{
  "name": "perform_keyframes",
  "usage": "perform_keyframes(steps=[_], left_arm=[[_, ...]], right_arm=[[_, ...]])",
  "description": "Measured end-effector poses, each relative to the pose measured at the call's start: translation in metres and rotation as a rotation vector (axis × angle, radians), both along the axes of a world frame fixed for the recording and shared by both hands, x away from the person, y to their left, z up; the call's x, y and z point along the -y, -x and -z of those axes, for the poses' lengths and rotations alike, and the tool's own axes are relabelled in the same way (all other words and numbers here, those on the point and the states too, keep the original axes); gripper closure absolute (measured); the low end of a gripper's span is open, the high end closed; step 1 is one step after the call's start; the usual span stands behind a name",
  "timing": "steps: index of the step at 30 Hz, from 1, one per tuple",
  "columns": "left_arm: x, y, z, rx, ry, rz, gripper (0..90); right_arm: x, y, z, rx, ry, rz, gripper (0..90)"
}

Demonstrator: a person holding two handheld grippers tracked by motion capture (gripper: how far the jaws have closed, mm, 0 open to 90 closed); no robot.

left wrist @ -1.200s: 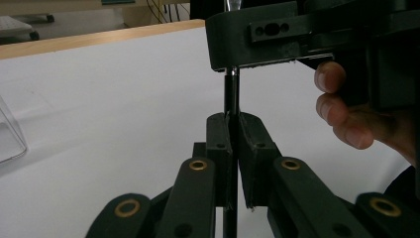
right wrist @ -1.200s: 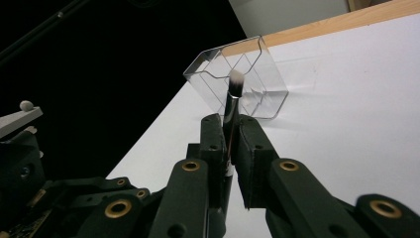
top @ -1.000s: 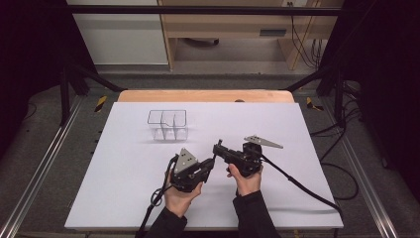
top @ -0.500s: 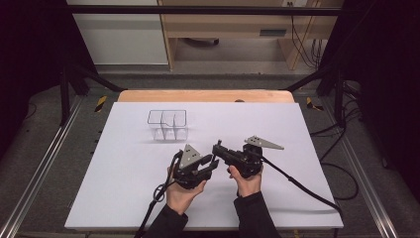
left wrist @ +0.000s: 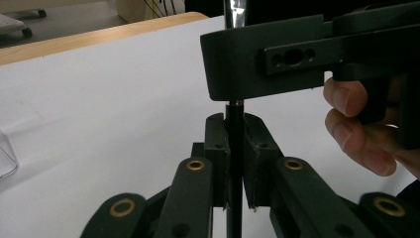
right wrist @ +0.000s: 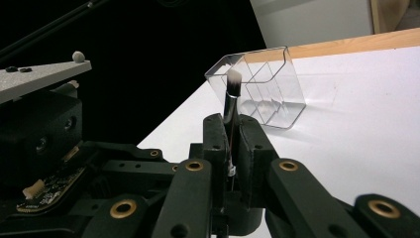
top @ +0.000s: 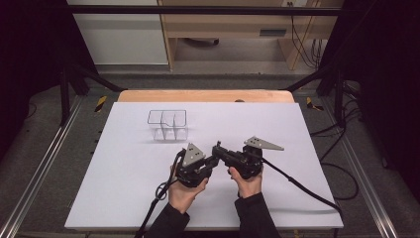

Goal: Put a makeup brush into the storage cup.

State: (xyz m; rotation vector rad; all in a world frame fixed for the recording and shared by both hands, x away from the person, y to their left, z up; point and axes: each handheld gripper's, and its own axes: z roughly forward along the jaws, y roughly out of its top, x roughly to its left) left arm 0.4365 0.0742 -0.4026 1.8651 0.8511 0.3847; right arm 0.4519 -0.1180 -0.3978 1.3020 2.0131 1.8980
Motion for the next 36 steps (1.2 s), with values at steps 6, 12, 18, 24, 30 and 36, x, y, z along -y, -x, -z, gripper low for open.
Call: perform_keyframes(steps=[6,12,18,24,30,36], left_arm=[[0.000,0.000,0.000,-0.003,0.006,-0.001,82.9],[0.001,0.000,0.000,0.001,0.010,-0.001,83.1],[-0.004,-0.003,-0.002,-0.005,0.017,-0.005,83.1],[-0.012,-0.006,-0.002,0.003,0.014,-0.026,83.0],[-0.022,-0.008,-0.007,0.014,0.023,-0.045,83.0],[-0.036,-0.009,-0.012,0.027,0.022,-0.073,83.0]], right_arm=[[0.000,0.000,0.000,0.005,0.004,0.001,83.8],[0.001,0.001,-0.001,0.011,0.008,0.011,79.2],[0.002,0.003,-0.003,0.020,0.004,0.020,69.4],[0.010,0.006,-0.011,0.061,0.031,0.035,58.5],[0.014,0.005,-0.014,0.096,0.078,0.052,44.9],[0.017,0.002,-0.012,0.113,0.150,0.065,33.6]])
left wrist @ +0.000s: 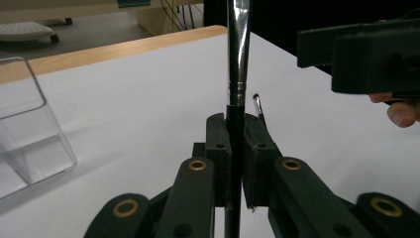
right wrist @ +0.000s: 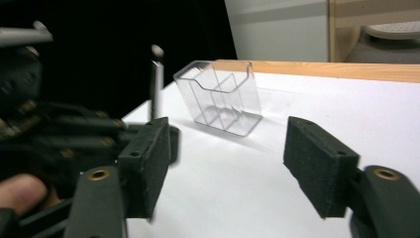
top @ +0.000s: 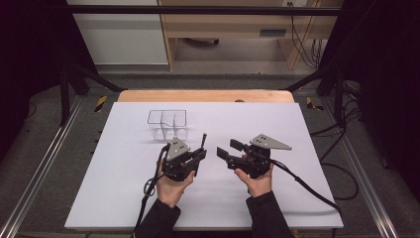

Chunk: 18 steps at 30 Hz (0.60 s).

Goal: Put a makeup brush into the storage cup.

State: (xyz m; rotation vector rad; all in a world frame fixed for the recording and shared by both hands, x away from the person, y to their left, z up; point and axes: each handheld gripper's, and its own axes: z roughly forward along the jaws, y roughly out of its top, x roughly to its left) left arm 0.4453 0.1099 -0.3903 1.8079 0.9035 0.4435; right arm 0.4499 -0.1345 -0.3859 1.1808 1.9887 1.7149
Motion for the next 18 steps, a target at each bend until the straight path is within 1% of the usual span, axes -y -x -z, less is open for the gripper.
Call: perform_keyframes(steps=[3,4,11,17,18], left_arm=[[-0.007,-0.001,-0.003,0.007,-0.001,-0.014,83.0],[-0.009,-0.002,-0.004,0.008,0.002,-0.018,83.1],[-0.020,-0.003,-0.009,0.017,-0.013,-0.038,83.1],[-0.028,-0.004,-0.014,0.025,-0.014,-0.047,83.1],[-0.029,-0.005,-0.015,0.024,-0.009,-0.047,83.0]], right_arm=[[0.003,0.001,0.000,0.013,0.029,0.013,28.8],[0.004,0.001,0.000,0.016,0.034,0.016,27.6],[0.015,0.002,0.000,0.034,0.057,0.047,20.0],[0.024,0.004,0.003,0.039,0.104,0.069,11.6],[0.025,0.005,0.004,0.042,0.108,0.076,10.4]])
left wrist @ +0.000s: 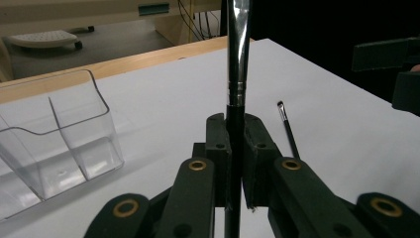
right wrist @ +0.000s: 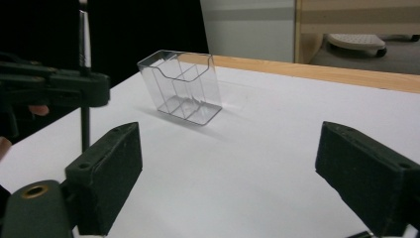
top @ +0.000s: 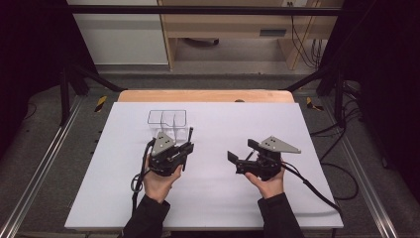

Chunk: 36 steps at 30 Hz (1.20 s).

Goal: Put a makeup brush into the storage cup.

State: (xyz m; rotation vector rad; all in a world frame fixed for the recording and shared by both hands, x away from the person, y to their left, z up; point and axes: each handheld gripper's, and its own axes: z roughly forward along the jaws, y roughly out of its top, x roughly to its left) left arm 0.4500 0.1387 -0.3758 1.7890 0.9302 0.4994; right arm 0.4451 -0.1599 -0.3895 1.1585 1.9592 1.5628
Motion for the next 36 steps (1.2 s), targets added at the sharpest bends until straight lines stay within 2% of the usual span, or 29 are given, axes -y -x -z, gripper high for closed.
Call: perform_keyframes(steps=[4,12,21,28,36], left_arm=[[-0.006,0.000,-0.005,0.011,0.003,-0.006,83.1],[-0.014,-0.002,-0.012,0.022,0.005,-0.013,83.0],[-0.023,-0.008,-0.022,0.051,-0.025,-0.032,83.0],[-0.036,-0.015,-0.029,0.056,-0.041,-0.049,83.1],[-0.045,-0.027,-0.030,0.049,-0.046,-0.064,83.1]], right_arm=[[0.005,0.002,0.001,0.008,0.024,0.009,7.3],[0.017,0.005,0.007,-0.004,0.085,0.037,3.9],[0.024,0.008,0.012,-0.019,0.109,0.044,2.3],[0.023,0.010,0.015,-0.023,0.177,0.046,1.7],[0.029,0.010,0.018,-0.034,0.176,0.058,1.4]])
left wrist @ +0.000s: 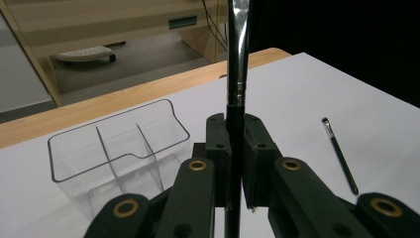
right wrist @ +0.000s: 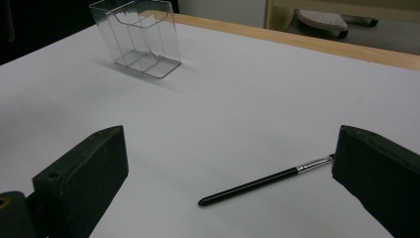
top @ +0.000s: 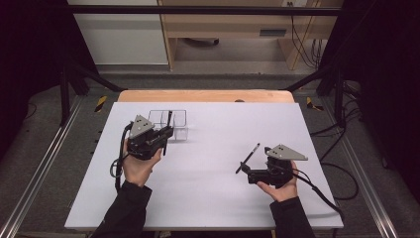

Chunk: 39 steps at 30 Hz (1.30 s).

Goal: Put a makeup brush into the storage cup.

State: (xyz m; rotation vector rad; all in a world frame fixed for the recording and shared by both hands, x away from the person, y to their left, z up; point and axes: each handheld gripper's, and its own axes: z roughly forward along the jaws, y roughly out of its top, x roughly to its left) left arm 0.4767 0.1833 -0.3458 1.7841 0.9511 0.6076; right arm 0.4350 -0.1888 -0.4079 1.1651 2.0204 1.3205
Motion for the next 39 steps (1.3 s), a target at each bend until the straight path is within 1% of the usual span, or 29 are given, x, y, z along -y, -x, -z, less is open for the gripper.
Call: perform_keyframes(steps=[4,5,11,17,24,29,31,34,39], left_arm=[[-0.002,-0.005,-0.002,0.005,-0.009,-0.006,83.0],[-0.003,-0.006,-0.003,0.005,-0.001,-0.008,83.0],[-0.006,-0.013,-0.005,0.009,-0.003,-0.019,83.0],[-0.010,-0.022,-0.007,0.007,0.018,-0.023,83.1],[-0.012,-0.033,-0.009,0.012,0.017,-0.038,83.0],[-0.012,-0.039,-0.010,0.013,0.024,-0.036,83.0],[-0.012,-0.043,-0.010,0.011,0.020,-0.039,83.1],[-0.012,-0.050,-0.009,0.003,0.027,-0.043,83.1],[-0.010,-0.061,-0.009,0.006,0.021,-0.053,83.1]], right_arm=[[0.004,0.001,0.002,-0.006,0.009,0.005,1.4],[0.005,0.001,0.002,-0.008,0.010,0.008,1.3],[0.009,0.001,0.004,-0.012,0.005,0.017,1.2],[0.014,0.001,0.005,-0.016,0.008,0.031,0.7],[0.017,0.002,0.006,-0.016,0.011,0.040,0.5],[0.018,0.002,0.006,-0.016,0.019,0.044,0.5],[0.018,0.002,0.006,-0.017,0.021,0.044,0.5],[0.018,0.001,0.006,-0.018,0.022,0.047,0.5],[0.017,0.001,0.007,-0.018,0.027,0.048,0.5]])
